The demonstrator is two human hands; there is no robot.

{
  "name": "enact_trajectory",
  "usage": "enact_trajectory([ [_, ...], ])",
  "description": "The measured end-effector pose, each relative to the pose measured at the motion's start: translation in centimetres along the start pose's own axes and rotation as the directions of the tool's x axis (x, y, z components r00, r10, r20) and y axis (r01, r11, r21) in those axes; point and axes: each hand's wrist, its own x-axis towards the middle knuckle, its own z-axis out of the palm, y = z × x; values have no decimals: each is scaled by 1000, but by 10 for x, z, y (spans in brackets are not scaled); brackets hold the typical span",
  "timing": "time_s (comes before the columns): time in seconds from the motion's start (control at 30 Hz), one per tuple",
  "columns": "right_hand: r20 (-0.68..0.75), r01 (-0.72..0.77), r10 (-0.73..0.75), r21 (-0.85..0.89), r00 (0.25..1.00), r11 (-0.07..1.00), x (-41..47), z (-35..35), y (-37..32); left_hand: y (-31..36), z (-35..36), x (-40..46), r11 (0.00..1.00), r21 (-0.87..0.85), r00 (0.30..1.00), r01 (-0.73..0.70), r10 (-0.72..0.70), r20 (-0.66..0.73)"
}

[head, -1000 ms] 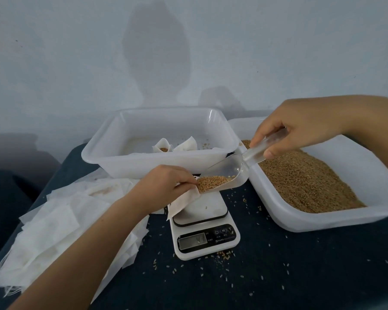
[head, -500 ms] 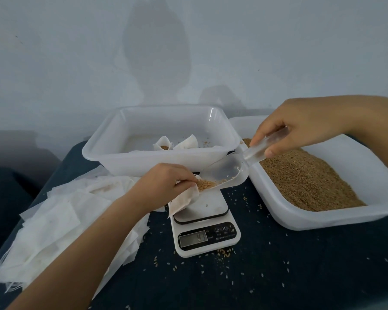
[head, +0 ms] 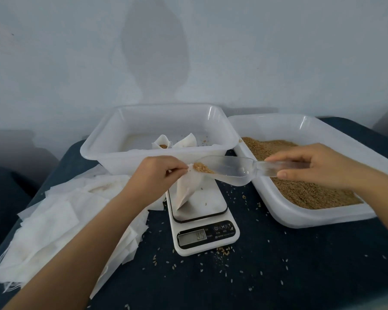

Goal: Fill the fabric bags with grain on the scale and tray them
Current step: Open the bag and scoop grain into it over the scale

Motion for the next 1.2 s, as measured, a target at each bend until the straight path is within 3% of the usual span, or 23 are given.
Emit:
enact_trajectory([
  [0.3,-243,19,18,147,970,989,-12,24,25,9,24,6,997,47,992,-59,53,114],
  [0.57,-285,29,25,185,958,982,-13,31,34,12,39,-4,994,76,984,-79,66,168],
  [1.2,-283,-3,41,132,958,991,-14,35,25,1,39,-21,995,97,991,-21,8,133],
])
